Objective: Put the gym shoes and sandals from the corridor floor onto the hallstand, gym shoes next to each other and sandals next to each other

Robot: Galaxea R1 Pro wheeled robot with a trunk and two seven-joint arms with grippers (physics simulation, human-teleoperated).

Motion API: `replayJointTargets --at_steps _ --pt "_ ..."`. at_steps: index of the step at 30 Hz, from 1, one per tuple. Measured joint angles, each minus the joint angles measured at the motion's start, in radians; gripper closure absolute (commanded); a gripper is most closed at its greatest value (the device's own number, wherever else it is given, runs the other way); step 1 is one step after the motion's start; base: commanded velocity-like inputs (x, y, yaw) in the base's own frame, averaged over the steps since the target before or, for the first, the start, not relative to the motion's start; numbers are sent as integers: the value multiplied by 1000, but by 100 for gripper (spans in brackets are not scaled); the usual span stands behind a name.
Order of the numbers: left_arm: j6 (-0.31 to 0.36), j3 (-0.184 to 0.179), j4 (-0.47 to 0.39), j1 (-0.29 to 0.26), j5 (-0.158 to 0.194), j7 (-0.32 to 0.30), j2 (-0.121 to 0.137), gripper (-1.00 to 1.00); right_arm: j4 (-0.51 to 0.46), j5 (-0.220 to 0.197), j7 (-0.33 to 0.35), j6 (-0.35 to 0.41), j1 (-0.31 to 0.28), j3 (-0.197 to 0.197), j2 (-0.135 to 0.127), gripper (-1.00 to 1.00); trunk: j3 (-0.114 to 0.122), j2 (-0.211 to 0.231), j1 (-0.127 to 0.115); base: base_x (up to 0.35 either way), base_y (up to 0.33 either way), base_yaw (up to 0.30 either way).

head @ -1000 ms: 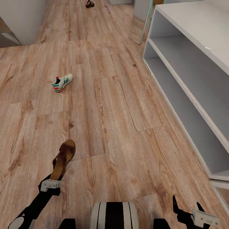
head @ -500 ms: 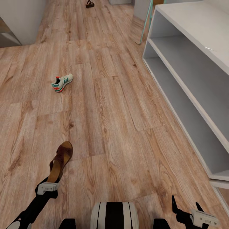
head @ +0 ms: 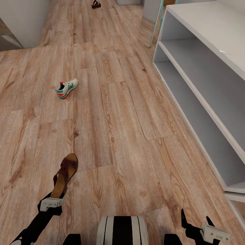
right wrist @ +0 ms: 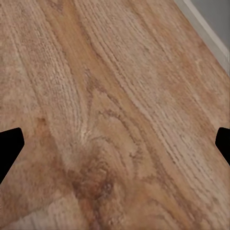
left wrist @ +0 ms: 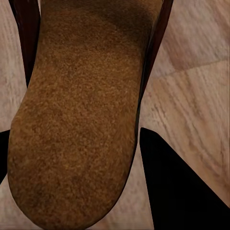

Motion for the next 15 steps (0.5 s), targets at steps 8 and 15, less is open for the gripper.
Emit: replayJointTargets --at_steps 8,15 --pt "-1 1 7 0 1 -1 -1 100 7 10 2 -1 0 -2 -5 -100 0 0 0 0 0 0" --pt "-21 0 8 1 1 1 -1 100 10 19 3 -2 0 -4 -9 -100 0 0 0 0 0 0"
